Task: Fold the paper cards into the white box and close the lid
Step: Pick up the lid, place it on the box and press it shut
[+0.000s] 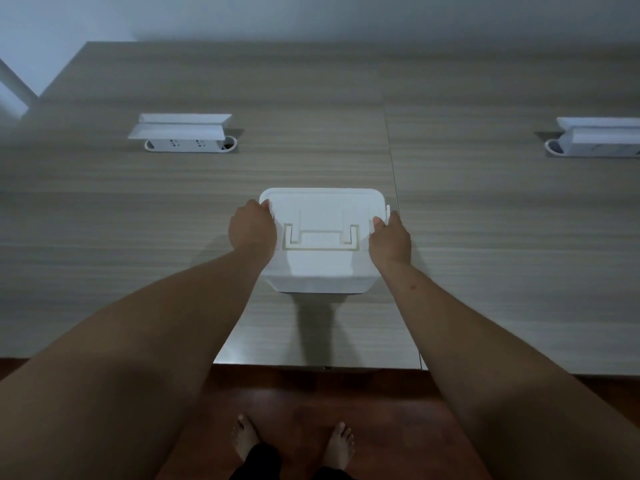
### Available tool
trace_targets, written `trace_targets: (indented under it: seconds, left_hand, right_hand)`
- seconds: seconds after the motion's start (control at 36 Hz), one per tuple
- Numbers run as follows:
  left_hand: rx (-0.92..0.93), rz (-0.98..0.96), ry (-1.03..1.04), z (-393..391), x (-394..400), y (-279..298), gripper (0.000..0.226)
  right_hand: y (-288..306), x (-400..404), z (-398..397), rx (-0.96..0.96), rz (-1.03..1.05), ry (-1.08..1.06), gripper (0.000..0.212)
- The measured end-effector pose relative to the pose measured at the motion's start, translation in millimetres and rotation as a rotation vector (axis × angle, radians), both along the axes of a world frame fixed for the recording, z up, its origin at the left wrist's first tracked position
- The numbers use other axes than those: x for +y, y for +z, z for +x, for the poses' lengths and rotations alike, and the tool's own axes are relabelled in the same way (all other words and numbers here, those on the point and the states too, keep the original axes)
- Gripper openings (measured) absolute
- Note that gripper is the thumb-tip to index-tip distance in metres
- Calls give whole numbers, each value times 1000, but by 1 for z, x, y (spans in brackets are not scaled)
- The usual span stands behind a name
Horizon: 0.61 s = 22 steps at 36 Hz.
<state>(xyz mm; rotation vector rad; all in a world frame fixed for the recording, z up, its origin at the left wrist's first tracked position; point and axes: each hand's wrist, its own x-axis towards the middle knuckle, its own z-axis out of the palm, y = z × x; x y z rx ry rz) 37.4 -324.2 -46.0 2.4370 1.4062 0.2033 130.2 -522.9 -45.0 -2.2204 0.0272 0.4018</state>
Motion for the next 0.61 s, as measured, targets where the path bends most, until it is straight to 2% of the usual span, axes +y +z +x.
trace_targets:
  seconds: [0.19, 0.31, 0.36, 0.5, 0.61]
  left_hand:
    - [-93, -37, -9, 19, 23, -10, 41]
    - [-187, -2, -75, 29, 34, -14, 35]
    - [-214, -4, -167, 33, 37, -12, 41]
    - [18, 155, -529, 42, 47, -13, 60]
    - [85, 174, -643, 50, 50, -15, 60]
  right_hand:
    - [-4, 23, 27, -25, -42, 42, 40]
    - [-8, 35, 38, -53, -56, 48, 38]
    - [-8, 43, 42, -64, -71, 43, 36]
    - [-7, 57, 45, -116, -146, 32, 42]
    - [-9, 61, 45, -141, -165, 14, 47]
